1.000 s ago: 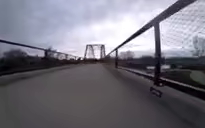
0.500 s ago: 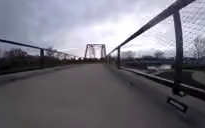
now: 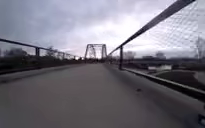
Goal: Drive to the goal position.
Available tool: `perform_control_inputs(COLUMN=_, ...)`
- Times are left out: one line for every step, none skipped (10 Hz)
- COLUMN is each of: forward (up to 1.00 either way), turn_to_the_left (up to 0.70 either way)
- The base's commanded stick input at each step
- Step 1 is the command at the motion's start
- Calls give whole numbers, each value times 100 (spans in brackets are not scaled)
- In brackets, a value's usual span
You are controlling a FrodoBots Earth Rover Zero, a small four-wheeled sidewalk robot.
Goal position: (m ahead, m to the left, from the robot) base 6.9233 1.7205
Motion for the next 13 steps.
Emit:
perform_control_inputs(forward=100, turn_to_the_left=0)
perform_control_inputs(forward=100, turn_to_the_left=0)
perform_control_inputs(forward=100, turn_to_the_left=0)
perform_control_inputs(forward=100, turn_to_the_left=0)
perform_control_inputs(forward=100, turn_to_the_left=0)
perform_control_inputs(forward=100, turn_to_the_left=0)
perform_control_inputs(forward=100, turn_to_the_left=0)
perform_control_inputs(forward=100, turn_to_the_left=0)
perform_control_inputs(forward=100, turn_to_the_left=0)
perform_control_inputs(forward=100, turn_to_the_left=0)
perform_control_inputs(forward=100, turn_to_the_left=0)
perform_control_inputs(forward=100, turn_to_the_left=2)
perform_control_inputs(forward=100, turn_to_the_left=18)
